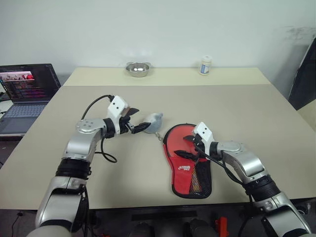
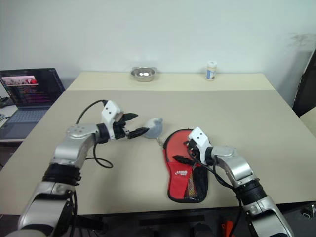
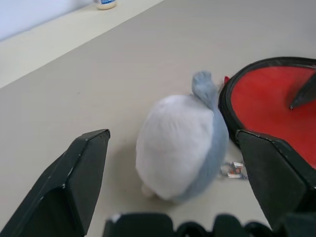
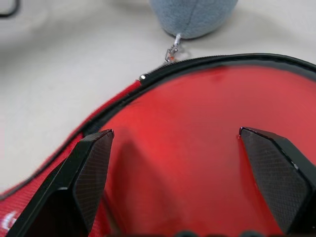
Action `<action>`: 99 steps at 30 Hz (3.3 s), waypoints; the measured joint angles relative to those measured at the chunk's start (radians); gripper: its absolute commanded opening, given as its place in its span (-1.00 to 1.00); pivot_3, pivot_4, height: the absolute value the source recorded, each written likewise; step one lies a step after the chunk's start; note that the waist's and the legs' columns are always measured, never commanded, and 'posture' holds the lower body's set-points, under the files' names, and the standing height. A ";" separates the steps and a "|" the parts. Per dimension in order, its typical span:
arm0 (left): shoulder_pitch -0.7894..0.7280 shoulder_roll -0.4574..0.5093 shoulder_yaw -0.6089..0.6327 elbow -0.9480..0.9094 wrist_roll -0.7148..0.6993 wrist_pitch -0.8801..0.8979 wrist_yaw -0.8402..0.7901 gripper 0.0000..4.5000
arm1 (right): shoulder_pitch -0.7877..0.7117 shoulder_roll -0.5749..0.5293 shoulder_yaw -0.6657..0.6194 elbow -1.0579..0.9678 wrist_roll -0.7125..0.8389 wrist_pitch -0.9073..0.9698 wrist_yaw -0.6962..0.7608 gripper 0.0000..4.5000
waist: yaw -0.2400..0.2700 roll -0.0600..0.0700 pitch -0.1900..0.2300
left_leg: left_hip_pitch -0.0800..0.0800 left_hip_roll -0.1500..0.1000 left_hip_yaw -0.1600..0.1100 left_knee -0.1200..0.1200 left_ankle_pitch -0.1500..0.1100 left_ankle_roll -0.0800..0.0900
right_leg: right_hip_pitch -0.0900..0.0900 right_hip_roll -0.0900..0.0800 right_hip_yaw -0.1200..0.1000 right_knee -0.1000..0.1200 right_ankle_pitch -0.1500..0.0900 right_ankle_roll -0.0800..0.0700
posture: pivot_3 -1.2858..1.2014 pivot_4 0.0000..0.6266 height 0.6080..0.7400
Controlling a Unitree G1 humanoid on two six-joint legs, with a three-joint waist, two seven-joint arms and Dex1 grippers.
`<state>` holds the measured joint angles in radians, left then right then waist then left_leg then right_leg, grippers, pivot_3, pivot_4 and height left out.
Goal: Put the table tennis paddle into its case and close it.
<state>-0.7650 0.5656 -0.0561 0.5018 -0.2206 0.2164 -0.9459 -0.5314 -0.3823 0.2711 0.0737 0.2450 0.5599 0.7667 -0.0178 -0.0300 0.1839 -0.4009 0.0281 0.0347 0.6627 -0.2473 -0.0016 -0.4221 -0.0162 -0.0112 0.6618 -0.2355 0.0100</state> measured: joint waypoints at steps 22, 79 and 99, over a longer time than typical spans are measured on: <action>-0.264 -0.169 -0.045 0.634 0.181 -0.241 -0.055 0.27 | 0.025 0.035 0.001 -0.093 -0.067 0.101 -0.137 1.00 | -0.008 0.000 0.000 | -0.001 0.000 -0.001 0.000 0.000 0.000 | 0.000 0.002 -0.001 0.001 0.000 0.000 | 0.03 -0.52 1.00; -0.637 -0.697 -0.369 0.919 0.807 -0.483 0.627 0.58 | 0.072 0.057 0.068 -0.220 -0.145 0.261 -0.125 1.00 | -0.015 -0.009 -0.018 | 0.004 0.000 -0.001 0.000 0.000 0.000 | 0.003 0.002 -0.002 0.000 -0.001 0.001 | 0.03 -0.52 1.00; -0.578 -0.482 -0.119 0.822 0.542 -0.627 0.447 0.98 | 0.063 0.007 -0.040 -0.305 -0.032 0.406 -0.099 1.00 | -0.008 -0.007 -0.016 | -0.001 -0.001 -0.001 -0.001 0.000 0.000 | 0.000 0.001 -0.001 -0.002 -0.001 0.001 | 0.03 -0.52 1.00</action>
<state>-1.3433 0.0837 -0.1754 1.3243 0.3212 -0.4106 -0.4988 -0.4680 -0.3753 0.2310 -0.2317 0.2127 0.9657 0.6672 -0.0257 -0.0368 0.1674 -0.4017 0.0275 0.0336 0.6617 -0.2475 -0.0019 -0.4217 -0.0150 -0.0126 0.6602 -0.2360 0.0112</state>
